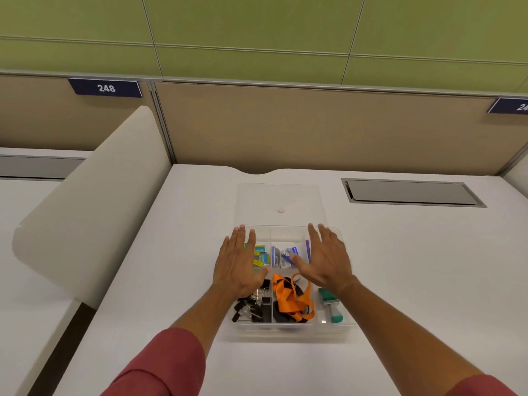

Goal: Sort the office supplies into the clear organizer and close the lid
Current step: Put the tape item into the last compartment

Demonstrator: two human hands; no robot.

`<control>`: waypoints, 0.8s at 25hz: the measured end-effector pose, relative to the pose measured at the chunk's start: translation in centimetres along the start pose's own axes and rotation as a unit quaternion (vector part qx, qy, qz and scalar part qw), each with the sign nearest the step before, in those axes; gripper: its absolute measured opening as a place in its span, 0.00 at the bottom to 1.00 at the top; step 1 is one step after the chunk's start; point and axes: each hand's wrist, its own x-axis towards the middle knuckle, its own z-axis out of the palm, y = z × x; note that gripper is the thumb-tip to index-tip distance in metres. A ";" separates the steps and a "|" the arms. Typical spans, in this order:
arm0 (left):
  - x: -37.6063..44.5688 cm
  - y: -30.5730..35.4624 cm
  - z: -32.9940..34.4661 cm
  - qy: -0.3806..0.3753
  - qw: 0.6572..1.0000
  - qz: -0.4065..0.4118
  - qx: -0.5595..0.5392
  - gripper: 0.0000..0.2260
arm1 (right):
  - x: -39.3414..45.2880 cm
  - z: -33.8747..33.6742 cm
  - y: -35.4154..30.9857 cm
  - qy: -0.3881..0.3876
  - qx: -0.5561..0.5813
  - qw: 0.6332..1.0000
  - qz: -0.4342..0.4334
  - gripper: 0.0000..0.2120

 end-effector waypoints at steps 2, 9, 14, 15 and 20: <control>1.3 -0.5 -0.2 -0.004 1.000 0.001 0.009 0.42 | 1.8 0.1 0.6 0.001 -0.009 1.000 0.006 0.46; 7.7 -1.4 -0.7 -0.041 0.997 -0.058 -0.014 0.40 | 8.2 0.2 2.6 -0.010 -0.002 0.999 0.043 0.46; 12.4 -2.0 -0.6 -0.087 0.981 -0.144 -0.095 0.40 | 12.3 0.6 4.0 -0.010 0.019 0.997 0.078 0.44; 13.2 -2.3 -0.4 -0.089 0.978 -0.157 -0.106 0.41 | 13.0 0.6 4.2 -0.012 0.025 0.996 0.083 0.43; 16.3 -3.7 0.9 -0.107 0.965 -0.196 -0.141 0.42 | 16.1 1.1 5.1 -0.038 0.078 0.987 0.132 0.39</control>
